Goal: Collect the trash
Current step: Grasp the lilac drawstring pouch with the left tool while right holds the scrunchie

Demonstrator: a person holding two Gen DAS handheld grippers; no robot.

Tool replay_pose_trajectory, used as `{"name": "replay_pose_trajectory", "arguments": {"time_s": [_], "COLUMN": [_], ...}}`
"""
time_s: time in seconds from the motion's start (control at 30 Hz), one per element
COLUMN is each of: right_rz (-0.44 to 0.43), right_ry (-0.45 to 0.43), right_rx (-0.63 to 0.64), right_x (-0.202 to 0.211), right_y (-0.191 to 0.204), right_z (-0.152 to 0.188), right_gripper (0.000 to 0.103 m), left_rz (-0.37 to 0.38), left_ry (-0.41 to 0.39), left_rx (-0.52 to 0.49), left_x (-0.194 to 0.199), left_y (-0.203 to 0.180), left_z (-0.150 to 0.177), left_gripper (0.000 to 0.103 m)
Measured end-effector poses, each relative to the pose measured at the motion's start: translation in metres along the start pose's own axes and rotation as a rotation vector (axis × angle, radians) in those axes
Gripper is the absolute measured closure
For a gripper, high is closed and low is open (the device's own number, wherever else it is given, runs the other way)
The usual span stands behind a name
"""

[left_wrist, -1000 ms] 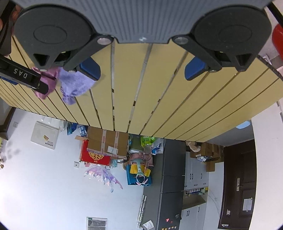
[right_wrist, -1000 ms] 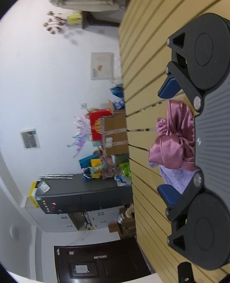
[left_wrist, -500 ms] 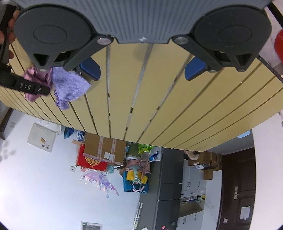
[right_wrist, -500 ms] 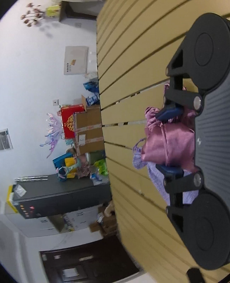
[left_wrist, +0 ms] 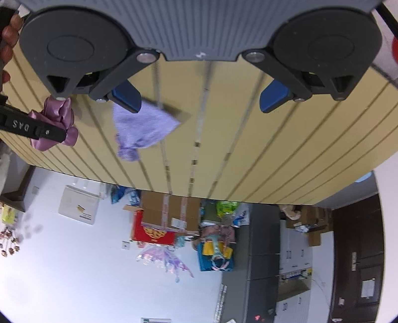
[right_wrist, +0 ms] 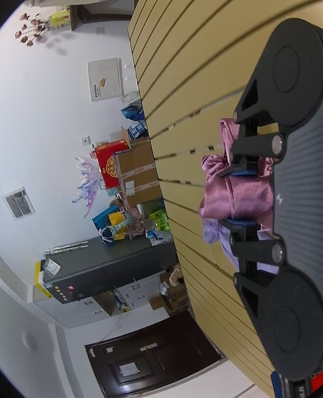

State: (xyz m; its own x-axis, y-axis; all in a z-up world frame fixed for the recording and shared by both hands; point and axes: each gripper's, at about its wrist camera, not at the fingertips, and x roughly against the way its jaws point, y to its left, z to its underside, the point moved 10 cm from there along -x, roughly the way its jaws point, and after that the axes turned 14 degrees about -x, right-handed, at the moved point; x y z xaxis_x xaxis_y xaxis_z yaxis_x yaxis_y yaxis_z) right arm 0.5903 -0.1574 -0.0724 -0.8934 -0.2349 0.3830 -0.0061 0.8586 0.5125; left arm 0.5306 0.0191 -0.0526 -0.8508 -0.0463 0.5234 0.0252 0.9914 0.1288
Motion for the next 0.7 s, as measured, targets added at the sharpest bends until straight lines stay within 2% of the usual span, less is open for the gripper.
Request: {"name": "replay_pose_trajectory", "arguments": {"time_s": [0.23,0.33,0.53,0.7], "right_rz": [0.013,0.021,0.036,0.040], "right_ry": [-0.038,-0.055,-0.063,-0.053], "right_rx": [-0.022,-0.026,-0.025,-0.039], "right_x": [0.025,0.032,0.031,0.025], "right_y": [-0.040,-0.057,-0.086,-0.101], "right_z": [-0.027,-0.036,-0.043,-0.042], "right_gripper": [0.074,0.074,0.074,0.074], "left_rz": [0.037,0.017,-0.003,-0.014], "left_ry": [0.022,0.046,0.093,0.166], "left_rx": [-0.048,-0.070,-0.077,-0.055], "left_x": [-0.043,-0.064,-0.101,-0.121], "left_y": [-0.054,-0.070,-0.083,-0.085], "left_z": [-0.024,-0.031,-0.036,-0.026], "left_gripper": [0.000,0.000,0.000,0.000]}}
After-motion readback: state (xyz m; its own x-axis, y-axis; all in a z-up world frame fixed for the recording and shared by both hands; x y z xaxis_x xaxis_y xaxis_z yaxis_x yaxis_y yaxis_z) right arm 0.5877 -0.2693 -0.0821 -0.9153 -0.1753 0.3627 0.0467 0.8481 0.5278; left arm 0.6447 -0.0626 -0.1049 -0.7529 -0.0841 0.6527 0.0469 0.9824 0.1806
